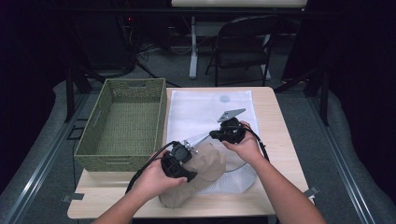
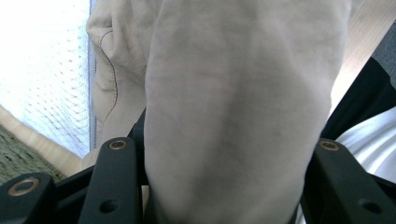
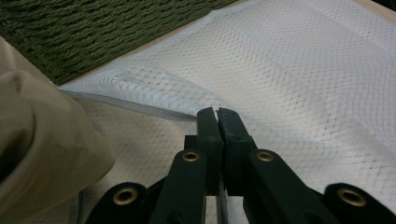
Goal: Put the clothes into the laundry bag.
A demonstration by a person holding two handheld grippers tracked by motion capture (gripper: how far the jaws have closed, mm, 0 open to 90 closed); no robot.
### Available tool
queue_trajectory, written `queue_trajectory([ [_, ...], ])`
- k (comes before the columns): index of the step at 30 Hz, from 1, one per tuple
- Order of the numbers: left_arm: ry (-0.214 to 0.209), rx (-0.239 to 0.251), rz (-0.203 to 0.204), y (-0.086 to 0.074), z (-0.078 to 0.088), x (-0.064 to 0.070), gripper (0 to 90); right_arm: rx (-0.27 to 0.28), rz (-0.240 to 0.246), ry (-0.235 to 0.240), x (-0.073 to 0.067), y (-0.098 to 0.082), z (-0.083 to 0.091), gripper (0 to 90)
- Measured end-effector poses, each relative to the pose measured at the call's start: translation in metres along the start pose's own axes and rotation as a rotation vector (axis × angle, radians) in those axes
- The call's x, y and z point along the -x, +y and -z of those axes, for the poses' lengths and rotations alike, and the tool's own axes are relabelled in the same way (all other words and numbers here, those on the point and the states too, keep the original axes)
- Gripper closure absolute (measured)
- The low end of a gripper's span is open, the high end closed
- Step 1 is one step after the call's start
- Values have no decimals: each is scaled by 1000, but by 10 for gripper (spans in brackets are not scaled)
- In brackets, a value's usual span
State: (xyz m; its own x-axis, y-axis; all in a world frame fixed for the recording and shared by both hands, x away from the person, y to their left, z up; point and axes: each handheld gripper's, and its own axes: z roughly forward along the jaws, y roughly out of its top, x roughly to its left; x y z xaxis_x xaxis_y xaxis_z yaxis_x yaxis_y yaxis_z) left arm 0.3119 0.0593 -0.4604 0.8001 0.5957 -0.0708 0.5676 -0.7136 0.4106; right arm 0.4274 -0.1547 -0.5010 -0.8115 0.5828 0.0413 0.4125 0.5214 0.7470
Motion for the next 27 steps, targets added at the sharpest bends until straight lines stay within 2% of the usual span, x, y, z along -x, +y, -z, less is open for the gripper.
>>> queue_trajectory([
  [8,-6,-15,11,-1,-11,1,495,21,6,5,-5,2,5,880],
  [19,-16,-28,25,-2,-24,-3,497,70,42,10,-20,9,19,880],
  [21,-21,-30,37,-2,-25,-3,497,75,48,7,-23,10,21,880],
  [27,-18,-37,39,-3,-29,-3,497,85,72,6,-29,12,26,881],
])
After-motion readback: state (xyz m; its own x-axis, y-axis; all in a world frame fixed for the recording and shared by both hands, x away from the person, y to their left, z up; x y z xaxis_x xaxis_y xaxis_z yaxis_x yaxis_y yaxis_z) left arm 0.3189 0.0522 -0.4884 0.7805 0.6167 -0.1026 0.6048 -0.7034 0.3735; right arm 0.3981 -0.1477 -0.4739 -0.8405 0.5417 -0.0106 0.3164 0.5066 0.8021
